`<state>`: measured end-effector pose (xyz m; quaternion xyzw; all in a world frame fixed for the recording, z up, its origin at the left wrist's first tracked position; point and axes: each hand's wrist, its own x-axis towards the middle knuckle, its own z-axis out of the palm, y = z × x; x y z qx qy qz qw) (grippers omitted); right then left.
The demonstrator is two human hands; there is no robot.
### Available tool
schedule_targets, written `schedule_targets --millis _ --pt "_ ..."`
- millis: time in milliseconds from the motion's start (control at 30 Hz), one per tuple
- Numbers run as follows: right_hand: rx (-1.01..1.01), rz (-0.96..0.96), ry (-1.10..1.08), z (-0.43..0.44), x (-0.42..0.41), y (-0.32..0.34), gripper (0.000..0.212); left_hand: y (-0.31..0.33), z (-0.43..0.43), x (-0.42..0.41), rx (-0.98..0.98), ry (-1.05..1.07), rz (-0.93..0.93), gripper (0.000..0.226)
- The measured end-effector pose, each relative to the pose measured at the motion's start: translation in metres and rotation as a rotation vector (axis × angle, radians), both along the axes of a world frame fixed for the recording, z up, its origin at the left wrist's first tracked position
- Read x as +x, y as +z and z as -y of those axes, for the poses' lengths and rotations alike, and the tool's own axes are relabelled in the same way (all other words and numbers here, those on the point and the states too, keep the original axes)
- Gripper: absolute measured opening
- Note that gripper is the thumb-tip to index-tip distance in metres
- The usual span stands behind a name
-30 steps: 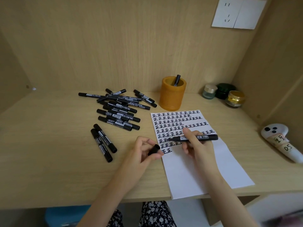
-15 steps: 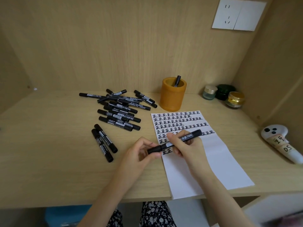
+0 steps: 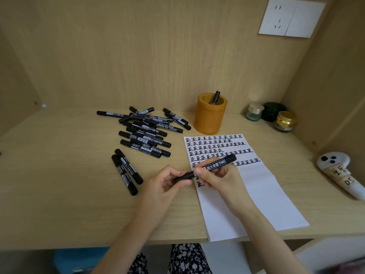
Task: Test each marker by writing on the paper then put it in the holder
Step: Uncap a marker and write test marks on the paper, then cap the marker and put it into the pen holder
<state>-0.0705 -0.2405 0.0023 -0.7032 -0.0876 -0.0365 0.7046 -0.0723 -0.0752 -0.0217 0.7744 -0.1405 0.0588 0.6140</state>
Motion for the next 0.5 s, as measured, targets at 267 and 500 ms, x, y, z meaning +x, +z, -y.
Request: schedule_targets --millis 267,500 --pt "0.001 -0.105 -0.075 0.000 0.005 -0.006 0.024 0.003 0.003 0.002 0.020 0.023 -0.013 0.024" --pt "-0.392 0.188 -0.526 0.020 0.020 -0.005 0.064 0.018 0.008 0.018 0.103 0.100 0.027 0.012"
